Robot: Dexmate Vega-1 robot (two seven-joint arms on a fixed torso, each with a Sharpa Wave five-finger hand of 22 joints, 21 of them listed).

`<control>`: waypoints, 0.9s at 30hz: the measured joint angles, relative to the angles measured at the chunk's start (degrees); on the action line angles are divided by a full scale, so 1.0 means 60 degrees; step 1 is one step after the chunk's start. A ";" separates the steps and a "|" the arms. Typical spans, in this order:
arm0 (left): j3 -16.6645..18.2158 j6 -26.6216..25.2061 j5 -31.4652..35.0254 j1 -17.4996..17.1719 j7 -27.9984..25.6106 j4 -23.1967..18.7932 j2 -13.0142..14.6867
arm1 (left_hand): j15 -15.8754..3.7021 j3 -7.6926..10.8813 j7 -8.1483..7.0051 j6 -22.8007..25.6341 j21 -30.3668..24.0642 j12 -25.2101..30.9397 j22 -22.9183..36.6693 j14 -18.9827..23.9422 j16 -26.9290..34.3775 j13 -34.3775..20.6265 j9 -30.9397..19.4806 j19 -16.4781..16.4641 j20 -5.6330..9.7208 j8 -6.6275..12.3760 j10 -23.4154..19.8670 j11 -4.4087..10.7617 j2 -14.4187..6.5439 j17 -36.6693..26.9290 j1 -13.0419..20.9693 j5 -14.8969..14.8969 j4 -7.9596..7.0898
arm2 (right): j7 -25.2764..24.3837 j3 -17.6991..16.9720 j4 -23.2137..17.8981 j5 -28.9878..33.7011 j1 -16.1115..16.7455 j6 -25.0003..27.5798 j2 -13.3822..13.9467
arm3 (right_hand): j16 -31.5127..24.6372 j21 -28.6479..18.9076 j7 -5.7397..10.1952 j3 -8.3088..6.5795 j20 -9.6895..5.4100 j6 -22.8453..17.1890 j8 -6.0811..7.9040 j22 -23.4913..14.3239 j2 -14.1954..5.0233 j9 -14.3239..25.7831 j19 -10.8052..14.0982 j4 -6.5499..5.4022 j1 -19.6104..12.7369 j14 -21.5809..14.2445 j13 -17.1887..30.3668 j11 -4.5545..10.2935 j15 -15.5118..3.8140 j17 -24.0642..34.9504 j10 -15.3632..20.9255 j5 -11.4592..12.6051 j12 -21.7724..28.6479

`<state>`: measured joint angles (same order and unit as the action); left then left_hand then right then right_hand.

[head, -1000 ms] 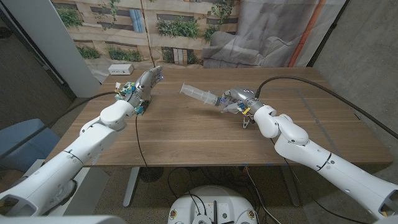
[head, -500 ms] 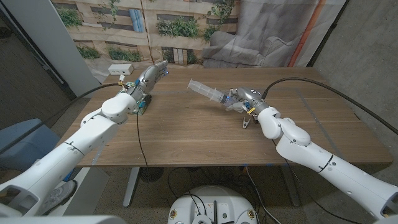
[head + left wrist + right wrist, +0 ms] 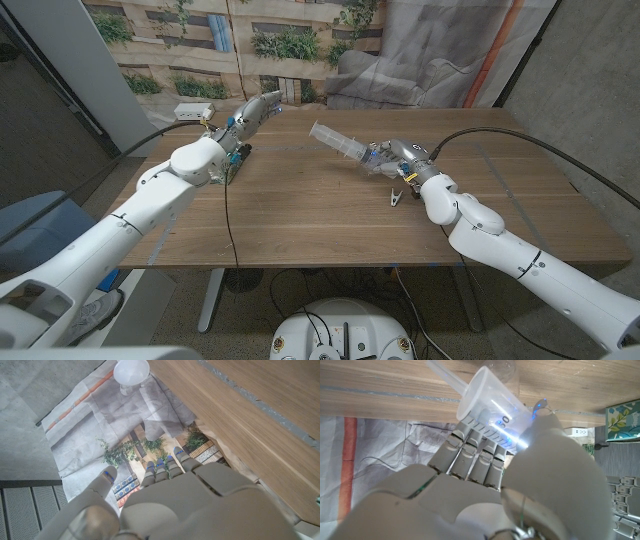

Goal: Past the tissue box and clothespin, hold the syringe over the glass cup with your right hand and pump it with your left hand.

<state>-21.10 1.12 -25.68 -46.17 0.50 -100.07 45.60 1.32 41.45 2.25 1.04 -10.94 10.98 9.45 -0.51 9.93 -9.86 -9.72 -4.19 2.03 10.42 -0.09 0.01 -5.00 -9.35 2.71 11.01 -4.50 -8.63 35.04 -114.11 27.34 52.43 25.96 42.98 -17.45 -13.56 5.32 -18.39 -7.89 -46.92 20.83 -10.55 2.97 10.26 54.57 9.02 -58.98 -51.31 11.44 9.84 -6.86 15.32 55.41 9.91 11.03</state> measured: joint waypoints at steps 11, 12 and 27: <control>-0.0301 -0.0239 0.0196 0.0443 0.0203 0.0000 -0.0140 | 0.0000 -0.0043 0.0019 0.0085 0.0000 0.0047 0.0000 0.0000 0.0000 -0.0001 0.0000 0.0000 0.0000 0.0000 -0.0081 0.0081 0.0000 0.0000 0.0000 0.0002 0.0042 | -0.0963 -0.0340 0.0182 -0.0799 0.0331 -0.0494 -0.0105 | 0.0000 -0.0001 -0.0120 -0.0004 0.0001 -0.0120 -0.0042 0.0001 0.0000 -0.0001 0.0001 -0.0004 0.0000 -0.0103 0.0004 -0.0121 -0.0035 0.0040 0.0120 -0.0006 0.0038; -0.0345 -0.0268 0.0215 0.0504 0.0227 0.0008 -0.0171 | 0.0000 -0.0043 0.0019 0.0085 0.0000 0.0047 0.0000 0.0000 0.0000 -0.0001 0.0000 0.0000 0.0000 0.0000 -0.0127 0.0052 0.0000 -0.0001 0.0000 0.0002 0.0042 | -0.1108 -0.0379 0.0214 -0.0932 0.0376 -0.0605 -0.0130 | 0.0000 -0.0001 -0.0139 -0.0004 0.0001 -0.0140 -0.0041 0.0001 0.0000 -0.0001 0.0002 -0.0004 0.0000 -0.0103 0.0004 -0.0149 -0.0035 0.0045 0.0149 0.0010 0.0038; -0.0653 -0.0454 0.0314 0.0864 0.0415 0.0112 -0.0400 | 0.0000 -0.0010 0.0018 0.0084 0.0000 0.0047 0.0000 0.0000 0.0000 -0.0001 0.0000 0.0000 0.0000 0.0000 -0.0153 0.0051 0.0000 -0.0001 0.0000 0.0002 0.0073 | -0.2112 -0.0759 0.0449 -0.1843 0.0891 -0.1518 -0.0240 | 0.0000 -0.0001 -0.0238 -0.0004 0.0002 -0.0239 -0.0007 0.0002 0.0000 0.0004 0.0002 -0.0004 0.0000 -0.0291 0.0004 -0.0242 -0.0088 0.0089 0.0242 0.0010 0.0037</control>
<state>-25.01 -1.61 -23.80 -40.99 2.99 -99.40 43.20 1.32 41.39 2.36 1.55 -10.94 11.26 9.45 -0.51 9.93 -9.87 -9.72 -4.18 2.03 10.42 -1.01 0.31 -5.00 -9.36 2.71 11.03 -4.06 -21.30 30.49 -111.42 16.29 57.78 16.85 41.54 -17.45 -13.57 3.89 -18.41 -7.88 -48.35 20.79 -10.55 2.97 10.28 54.58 9.00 -58.98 -53.06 11.46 8.39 -7.38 15.85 56.86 9.97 11.26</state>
